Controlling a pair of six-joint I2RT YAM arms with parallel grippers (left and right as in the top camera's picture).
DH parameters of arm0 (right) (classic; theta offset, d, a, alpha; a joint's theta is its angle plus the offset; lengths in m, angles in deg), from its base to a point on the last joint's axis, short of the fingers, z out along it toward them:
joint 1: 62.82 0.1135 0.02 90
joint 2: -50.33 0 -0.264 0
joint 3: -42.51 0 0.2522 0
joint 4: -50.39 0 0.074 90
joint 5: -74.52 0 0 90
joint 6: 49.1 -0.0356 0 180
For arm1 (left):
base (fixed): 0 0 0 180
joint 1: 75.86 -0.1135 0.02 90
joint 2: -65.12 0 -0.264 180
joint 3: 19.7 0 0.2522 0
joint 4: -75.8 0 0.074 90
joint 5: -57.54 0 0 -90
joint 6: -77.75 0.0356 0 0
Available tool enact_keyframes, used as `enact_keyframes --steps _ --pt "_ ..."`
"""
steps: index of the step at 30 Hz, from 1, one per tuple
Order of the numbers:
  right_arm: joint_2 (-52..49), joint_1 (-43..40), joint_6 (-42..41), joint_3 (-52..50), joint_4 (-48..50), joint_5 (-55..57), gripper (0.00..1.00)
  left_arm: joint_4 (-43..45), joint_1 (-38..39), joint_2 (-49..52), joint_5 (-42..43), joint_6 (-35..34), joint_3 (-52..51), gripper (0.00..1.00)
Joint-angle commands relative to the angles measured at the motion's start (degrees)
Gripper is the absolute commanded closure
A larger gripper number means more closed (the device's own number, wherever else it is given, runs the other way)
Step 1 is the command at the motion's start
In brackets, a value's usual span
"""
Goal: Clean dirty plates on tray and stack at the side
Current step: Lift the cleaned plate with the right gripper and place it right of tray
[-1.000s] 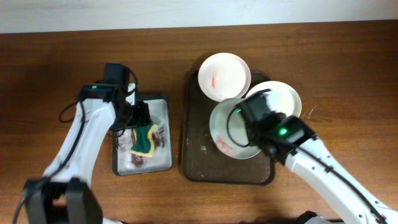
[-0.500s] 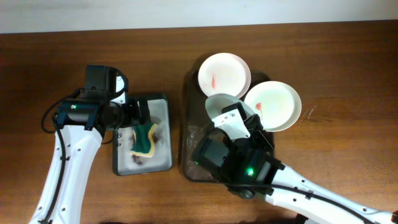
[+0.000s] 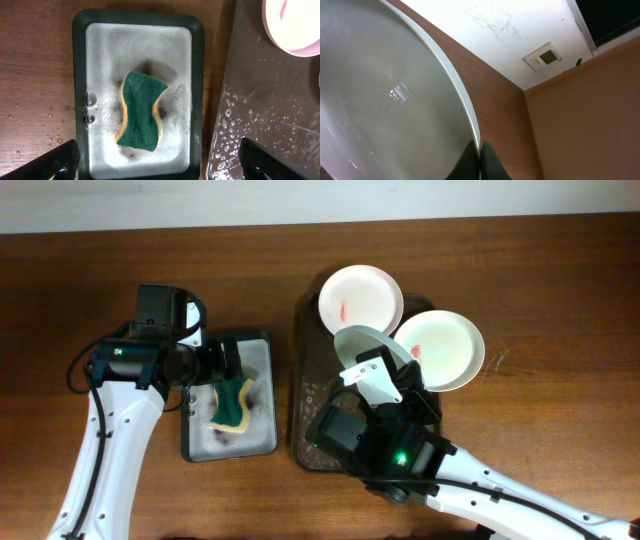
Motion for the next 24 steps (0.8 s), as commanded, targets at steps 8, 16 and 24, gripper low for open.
enact_keyframes --steps 8,16,24 --pt "1.01 0.46 -0.48 1.29 0.02 2.4 0.96 0.24 -0.09 -0.5 0.63 0.28 0.83 0.01" --pt "1.09 -1.14 1.44 1.33 3.8 -0.74 0.96 0.24 -0.09 -0.5 0.63 0.28 0.83 0.01" --pt "1.27 -2.08 11.37 2.38 5.77 -2.23 0.96 0.24 -0.09 -0.5 0.63 0.28 0.83 0.01"
